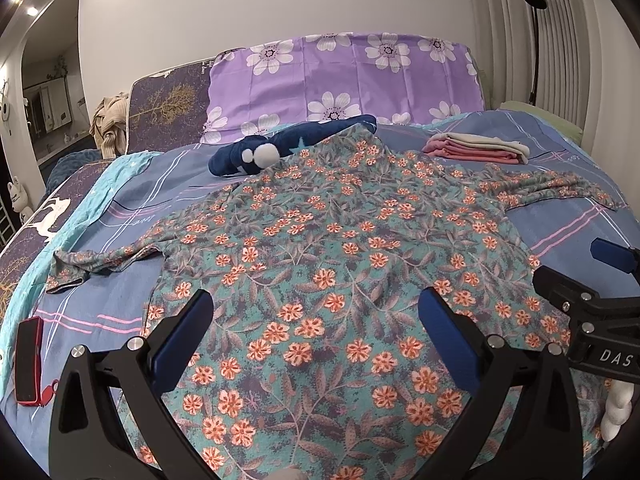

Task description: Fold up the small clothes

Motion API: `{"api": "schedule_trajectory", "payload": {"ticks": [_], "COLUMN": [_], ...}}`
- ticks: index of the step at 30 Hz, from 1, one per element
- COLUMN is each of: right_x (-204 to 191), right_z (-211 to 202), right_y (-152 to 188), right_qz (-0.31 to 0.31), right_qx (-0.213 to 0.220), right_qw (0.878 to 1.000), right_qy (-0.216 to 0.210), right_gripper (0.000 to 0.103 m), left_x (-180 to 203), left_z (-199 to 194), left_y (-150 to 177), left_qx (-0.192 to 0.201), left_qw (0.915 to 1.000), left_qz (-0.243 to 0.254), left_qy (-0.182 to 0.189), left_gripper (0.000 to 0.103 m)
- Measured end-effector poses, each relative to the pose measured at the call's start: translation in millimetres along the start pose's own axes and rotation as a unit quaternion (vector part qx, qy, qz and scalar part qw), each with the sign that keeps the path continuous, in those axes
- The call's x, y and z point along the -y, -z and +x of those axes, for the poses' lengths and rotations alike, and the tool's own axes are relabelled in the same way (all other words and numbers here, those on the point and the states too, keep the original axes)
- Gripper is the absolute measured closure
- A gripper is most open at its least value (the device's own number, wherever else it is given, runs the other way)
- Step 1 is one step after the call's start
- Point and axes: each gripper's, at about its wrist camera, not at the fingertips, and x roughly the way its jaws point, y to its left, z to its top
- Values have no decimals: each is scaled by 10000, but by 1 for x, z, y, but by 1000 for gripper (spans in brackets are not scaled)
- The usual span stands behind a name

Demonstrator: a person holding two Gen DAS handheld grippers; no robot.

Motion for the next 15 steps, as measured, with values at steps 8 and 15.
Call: {"api": "schedule_trajectory", "payload": {"ticks": [8,15], "right_x": [0,0], "right_z": [-2,-7], "right_y": [0,-2], "right_qz": [-25,-58], "right_qx": [42,148], "right_qw": [10000,9998], "right_qy": [41,93], "right_gripper": [2,2], "left_x": [-2,-2], "left_z": [1,3], "left_y": [3,6], "left_qx": [4,-23], "left_qw": [10000,10000], "left_qz": [22,75], "left_qy": [0,26], "left_gripper": [1,1]}}
